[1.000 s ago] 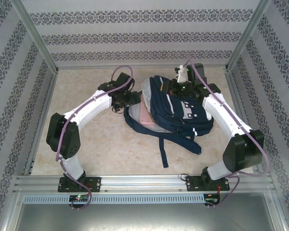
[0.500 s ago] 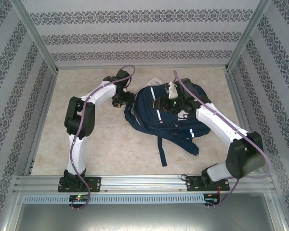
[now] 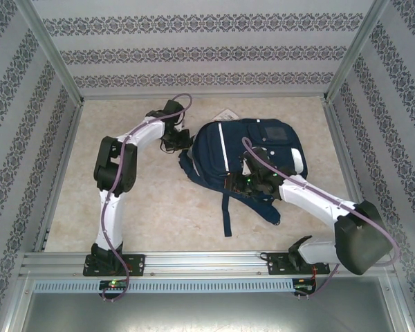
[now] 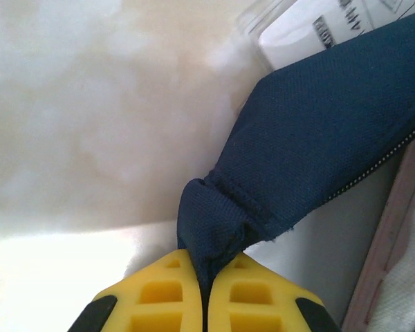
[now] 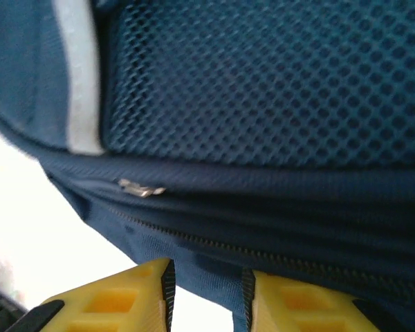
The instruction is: Pack the student bag
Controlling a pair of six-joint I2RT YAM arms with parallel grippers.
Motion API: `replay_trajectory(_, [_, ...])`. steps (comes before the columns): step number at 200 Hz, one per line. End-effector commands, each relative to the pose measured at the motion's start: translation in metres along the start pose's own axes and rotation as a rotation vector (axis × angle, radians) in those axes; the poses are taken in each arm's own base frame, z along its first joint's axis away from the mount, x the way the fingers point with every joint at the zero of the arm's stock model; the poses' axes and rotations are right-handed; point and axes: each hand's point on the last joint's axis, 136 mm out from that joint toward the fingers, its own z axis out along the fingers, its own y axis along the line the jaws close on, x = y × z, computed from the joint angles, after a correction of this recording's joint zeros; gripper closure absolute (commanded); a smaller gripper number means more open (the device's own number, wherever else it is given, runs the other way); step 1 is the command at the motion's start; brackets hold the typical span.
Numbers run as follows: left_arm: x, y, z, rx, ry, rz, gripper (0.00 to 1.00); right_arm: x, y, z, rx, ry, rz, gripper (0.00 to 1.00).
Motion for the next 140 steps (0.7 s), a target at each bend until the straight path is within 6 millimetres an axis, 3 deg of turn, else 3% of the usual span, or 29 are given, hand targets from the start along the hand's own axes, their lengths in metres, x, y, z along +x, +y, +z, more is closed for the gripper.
replay_trajectory(1, [0.016,0.049,-0.014,-0.084,0.005,-0.114,1.00,-0.022,-0.022,0.010,0.114,-0.043,-0.008,0.66])
replay_trajectory(19, [0.031,0.061,-0.033,-0.092,-0.025,-0.126,1.00,-0.036,-0.027,0.018,0.146,-0.041,-0.022,0.66])
replay_trajectory(68, [0.107,0.082,-0.060,-0.094,-0.019,-0.187,1.00,-0.089,-0.024,0.041,0.208,-0.065,-0.081,0.66])
replay_trajectory(94, [0.152,0.071,-0.072,-0.074,-0.029,-0.168,1.00,-0.120,-0.021,0.051,0.206,-0.086,-0.082,0.66])
replay_trajectory(140, [0.210,0.011,-0.082,-0.012,-0.080,-0.061,1.00,-0.164,-0.003,0.070,0.173,-0.099,-0.126,0.65])
